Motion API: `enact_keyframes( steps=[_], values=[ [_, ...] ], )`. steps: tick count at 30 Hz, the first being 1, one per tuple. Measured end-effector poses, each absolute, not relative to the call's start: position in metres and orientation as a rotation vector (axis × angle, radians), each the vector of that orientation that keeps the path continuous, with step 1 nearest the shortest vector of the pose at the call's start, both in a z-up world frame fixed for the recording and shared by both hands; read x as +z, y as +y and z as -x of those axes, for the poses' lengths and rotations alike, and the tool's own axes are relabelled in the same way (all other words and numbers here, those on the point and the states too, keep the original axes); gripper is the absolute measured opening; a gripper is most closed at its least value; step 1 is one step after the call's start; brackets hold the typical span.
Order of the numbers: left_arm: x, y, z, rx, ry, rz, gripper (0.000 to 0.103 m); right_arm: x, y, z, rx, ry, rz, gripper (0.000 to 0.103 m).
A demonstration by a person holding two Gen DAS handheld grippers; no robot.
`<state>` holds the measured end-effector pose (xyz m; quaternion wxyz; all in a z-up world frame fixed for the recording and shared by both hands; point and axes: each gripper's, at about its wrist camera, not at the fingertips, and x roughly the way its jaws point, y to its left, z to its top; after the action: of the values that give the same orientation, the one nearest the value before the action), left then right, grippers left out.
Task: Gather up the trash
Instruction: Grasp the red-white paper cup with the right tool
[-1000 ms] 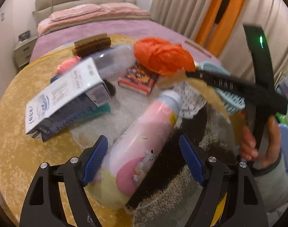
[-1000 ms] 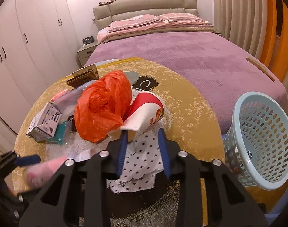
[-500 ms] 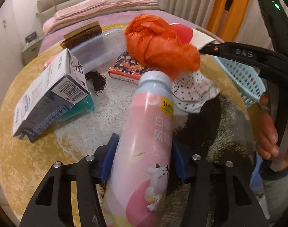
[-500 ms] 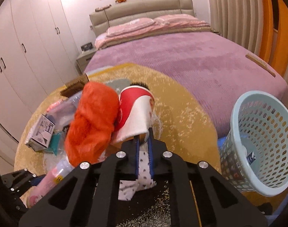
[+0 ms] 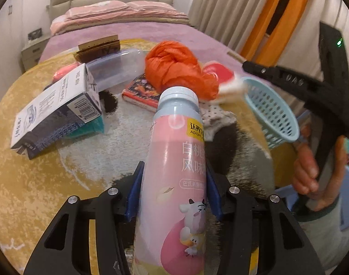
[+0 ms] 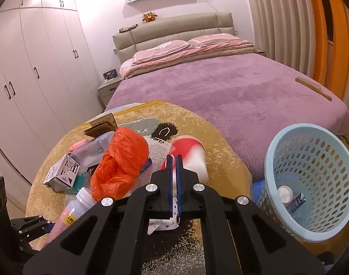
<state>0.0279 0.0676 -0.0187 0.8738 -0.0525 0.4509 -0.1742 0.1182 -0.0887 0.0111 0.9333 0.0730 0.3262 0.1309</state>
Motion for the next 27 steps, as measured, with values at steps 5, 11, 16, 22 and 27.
enact_keyframes(
  steps=[5,11,16,22,27],
  values=[
    [-0.021,0.070,-0.027,-0.345,0.944,0.120,0.047,0.002,-0.101,-0.119,0.266,0.685,-0.179,0.011],
    [-0.020,0.080,-0.028,-0.349,0.930,0.161,0.047,-0.013,-0.122,-0.129,0.195,0.706,-0.206,0.068],
    [-0.015,0.085,-0.029,-0.355,0.910,0.167,0.047,-0.038,-0.114,-0.158,0.231,0.802,-0.211,0.068],
    [-0.013,0.084,-0.034,-0.356,0.904,0.173,0.047,-0.047,-0.098,-0.180,0.287,0.877,-0.216,0.068],
    [-0.007,0.081,-0.037,-0.362,0.891,0.175,0.047,-0.041,-0.083,-0.177,0.317,0.864,-0.177,0.044]
  ],
)
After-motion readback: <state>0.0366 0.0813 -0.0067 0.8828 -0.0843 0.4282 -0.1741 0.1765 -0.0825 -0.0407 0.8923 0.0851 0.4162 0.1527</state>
